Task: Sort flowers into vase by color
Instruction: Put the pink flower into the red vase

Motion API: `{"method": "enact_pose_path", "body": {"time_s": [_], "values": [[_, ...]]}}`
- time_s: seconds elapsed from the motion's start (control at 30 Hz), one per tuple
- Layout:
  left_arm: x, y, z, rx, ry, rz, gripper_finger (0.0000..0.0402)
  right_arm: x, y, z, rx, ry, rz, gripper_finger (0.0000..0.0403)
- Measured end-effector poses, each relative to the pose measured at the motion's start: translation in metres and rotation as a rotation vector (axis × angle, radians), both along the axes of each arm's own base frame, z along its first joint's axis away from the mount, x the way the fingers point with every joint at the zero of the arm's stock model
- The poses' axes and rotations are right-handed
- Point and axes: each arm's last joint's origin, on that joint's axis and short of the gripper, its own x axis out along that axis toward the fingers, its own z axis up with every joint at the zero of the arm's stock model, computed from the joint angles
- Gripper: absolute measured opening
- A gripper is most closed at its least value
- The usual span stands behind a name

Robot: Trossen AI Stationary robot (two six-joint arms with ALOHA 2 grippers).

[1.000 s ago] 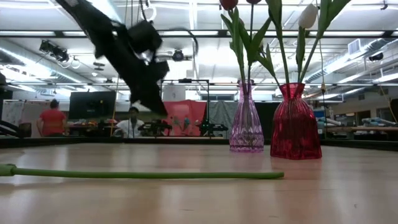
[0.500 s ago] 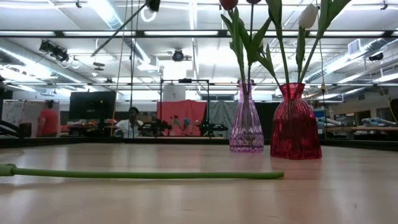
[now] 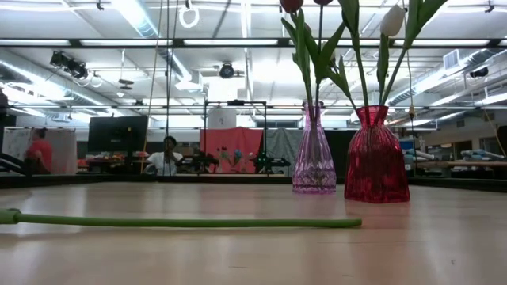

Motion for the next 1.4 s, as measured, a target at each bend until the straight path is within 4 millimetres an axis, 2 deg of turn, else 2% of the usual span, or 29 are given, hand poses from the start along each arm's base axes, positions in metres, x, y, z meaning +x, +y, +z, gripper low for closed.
{"method": "enact_pose_path", "body": {"time_s": [0.17, 0.4, 0.7, 0.87, 1.17, 1.3, 1.4], "values": [[0.016, -0.001, -0.001, 0.032, -0.108, -0.031, 0.0012, 0.013, -0.009, -0.001, -0.019, -0.040, 0.002, 0.0238], [0.019, -0.001, 0.004, 0.048, -0.208, -0.041, 0.0012, 0.032, -0.022, -0.006, -0.005, -0.074, 0.043, 0.0236], [0.019, -0.001, 0.005, 0.036, -0.214, -0.046, 0.0012, 0.061, -0.040, -0.019, 0.025, -0.110, 0.087, 0.0233], [0.019, -0.001, 0.003, 0.032, -0.193, -0.051, 0.0012, 0.075, -0.045, -0.027, 0.026, -0.117, 0.095, 0.0220], [0.020, -0.002, 0.001, 0.027, -0.184, -0.061, 0.0012, 0.086, -0.046, -0.032, -0.004, -0.143, 0.094, 0.0140], [0.022, -0.001, -0.002, 0.019, -0.156, -0.060, 0.0014, 0.087, -0.047, -0.034, 0.001, -0.129, 0.091, 0.0080], [0.023, -0.001, -0.005, 0.015, -0.128, -0.058, 0.0037, 0.085, -0.048, -0.035, 0.006, -0.110, 0.093, 0.0026]]}}
